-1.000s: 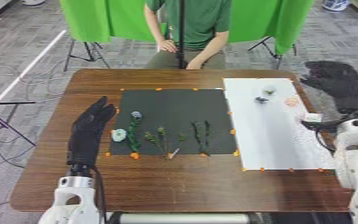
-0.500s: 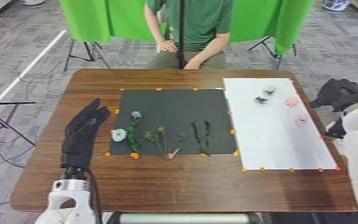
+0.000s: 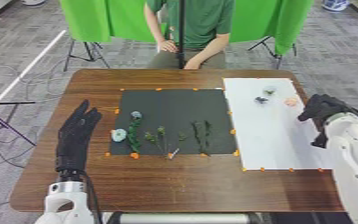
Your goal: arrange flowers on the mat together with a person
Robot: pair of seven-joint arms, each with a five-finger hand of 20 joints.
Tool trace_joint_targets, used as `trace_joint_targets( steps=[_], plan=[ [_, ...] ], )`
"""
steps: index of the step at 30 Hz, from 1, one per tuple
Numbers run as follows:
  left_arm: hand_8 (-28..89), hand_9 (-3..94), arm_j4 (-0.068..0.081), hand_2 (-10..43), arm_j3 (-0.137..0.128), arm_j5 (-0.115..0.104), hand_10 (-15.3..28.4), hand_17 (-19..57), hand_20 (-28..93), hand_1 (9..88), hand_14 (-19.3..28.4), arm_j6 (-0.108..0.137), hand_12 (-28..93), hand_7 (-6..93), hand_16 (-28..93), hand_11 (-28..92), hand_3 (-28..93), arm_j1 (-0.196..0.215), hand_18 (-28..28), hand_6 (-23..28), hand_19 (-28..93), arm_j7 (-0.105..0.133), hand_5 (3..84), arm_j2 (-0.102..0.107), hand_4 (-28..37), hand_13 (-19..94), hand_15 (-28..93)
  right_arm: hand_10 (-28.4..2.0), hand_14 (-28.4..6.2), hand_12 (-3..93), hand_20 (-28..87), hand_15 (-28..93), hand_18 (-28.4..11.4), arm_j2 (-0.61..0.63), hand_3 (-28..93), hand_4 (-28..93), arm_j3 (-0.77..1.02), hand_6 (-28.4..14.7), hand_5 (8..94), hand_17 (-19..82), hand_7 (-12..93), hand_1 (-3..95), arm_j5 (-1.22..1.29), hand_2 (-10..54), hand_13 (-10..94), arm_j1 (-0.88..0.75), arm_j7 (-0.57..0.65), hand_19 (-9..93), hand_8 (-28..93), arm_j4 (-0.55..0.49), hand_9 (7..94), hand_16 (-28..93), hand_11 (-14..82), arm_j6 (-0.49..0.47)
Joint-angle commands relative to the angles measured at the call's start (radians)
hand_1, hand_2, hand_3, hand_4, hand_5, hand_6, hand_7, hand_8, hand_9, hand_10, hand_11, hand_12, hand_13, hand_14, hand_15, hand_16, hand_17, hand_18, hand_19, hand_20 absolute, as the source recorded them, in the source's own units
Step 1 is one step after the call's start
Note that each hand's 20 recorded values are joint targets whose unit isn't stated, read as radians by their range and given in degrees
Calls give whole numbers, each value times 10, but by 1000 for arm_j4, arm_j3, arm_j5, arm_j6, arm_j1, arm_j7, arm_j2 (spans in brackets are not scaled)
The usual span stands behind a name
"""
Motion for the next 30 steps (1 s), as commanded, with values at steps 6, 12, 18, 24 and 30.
trace_joint_targets(
  steps=[6, 12, 18, 24, 30],
  plan=[
    [-59, 369, 13, -95, -2, 3, 122, 89, 208, 307, 139, 6, 106, 45, 0, 78, 658, 31, 104, 58, 54, -16, 350, -4, -145, 326, 87, -119, -46, 192, 359, 249, -149, -54, 691, -270, -28, 48, 642, 493, 199, 493, -96, -95, 845, -42, -33, 699, -104, 79, 751, 312, 161, 118],
    [-61, 381, 9, -95, -12, 7, 126, 90, 201, 305, 133, 5, 103, 35, -9, 81, 660, 42, 99, 78, 42, -16, 357, -5, -146, 334, 89, -82, -19, 349, 344, 294, -141, -52, 583, -256, -39, 41, 806, 551, 226, 629, -62, -95, 930, -66, -41, 797, 43, 85, 907, 371, 60, 237],
    [-59, 388, 4, -95, -29, 26, 130, 82, 195, 299, 134, 0, 103, 38, -15, 86, 661, 44, 99, 77, 34, -28, 373, 12, -150, 332, 91, -72, -15, 372, 339, 370, -135, -13, 593, -258, -62, 36, 829, 565, 228, 645, 27, -95, 937, -43, 13, 833, 57, -28, 929, 321, 73, 336],
    [-59, 396, -2, -95, -49, 22, 130, 79, 191, 298, 134, 9, 104, 38, -16, 92, 660, 51, 99, 78, 30, -30, 382, 23, -150, 331, 91, -72, -9, 377, 336, 403, -134, -4, 599, -256, -152, 34, 836, 571, 229, 645, 128, -95, 937, 8, 51, 857, 57, -225, 935, 297, 80, 373],
    [-59, 399, -6, -95, -57, 23, 131, 77, 190, 297, 135, 10, 106, 38, -16, 98, 660, 51, 98, 78, 29, -36, 384, 36, -151, 330, 92, -73, -7, 381, 331, 417, -131, -29, 600, -254, -348, 34, 837, 571, 226, 644, 179, -95, 937, 126, -3, 869, 61, -295, 936, 294, 80, 293]
  ],
)
